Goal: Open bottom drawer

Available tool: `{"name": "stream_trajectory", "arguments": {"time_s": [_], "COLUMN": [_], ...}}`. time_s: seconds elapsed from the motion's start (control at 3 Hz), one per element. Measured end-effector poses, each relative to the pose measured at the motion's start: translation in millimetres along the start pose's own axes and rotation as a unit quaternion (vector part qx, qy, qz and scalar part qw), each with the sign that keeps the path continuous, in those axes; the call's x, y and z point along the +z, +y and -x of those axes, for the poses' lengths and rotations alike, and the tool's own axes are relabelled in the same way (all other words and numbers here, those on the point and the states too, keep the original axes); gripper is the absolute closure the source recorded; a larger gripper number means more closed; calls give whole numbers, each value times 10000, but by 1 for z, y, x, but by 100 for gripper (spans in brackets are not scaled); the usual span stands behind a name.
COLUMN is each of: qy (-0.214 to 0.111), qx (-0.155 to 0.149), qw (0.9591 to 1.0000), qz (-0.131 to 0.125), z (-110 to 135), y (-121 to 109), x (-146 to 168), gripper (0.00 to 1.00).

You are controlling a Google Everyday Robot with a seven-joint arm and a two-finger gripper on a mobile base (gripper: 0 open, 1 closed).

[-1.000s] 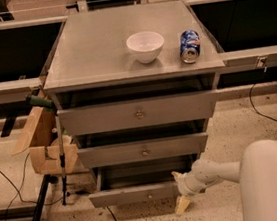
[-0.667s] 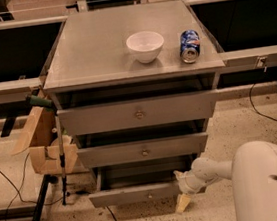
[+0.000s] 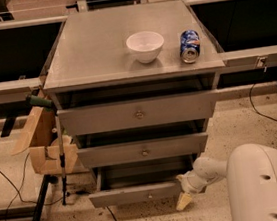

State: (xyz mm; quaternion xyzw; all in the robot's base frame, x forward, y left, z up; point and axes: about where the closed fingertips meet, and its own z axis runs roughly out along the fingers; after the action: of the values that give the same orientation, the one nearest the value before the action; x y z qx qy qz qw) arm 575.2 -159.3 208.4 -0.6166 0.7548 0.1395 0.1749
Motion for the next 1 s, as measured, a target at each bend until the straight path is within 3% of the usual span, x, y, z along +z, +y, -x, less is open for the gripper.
{"name": "stream_trajectory", "arguments": {"time_s": [0.33,0.67,1.0], "qy": [56,85,86], "qx": [104,130,130], "qw": [9999,9998,9998], "qz": [84,145,147], "z": [-12,-17,-16], "y": [-1,0,-2], "x": [2,5,4], "gripper": [38,36,42]}}
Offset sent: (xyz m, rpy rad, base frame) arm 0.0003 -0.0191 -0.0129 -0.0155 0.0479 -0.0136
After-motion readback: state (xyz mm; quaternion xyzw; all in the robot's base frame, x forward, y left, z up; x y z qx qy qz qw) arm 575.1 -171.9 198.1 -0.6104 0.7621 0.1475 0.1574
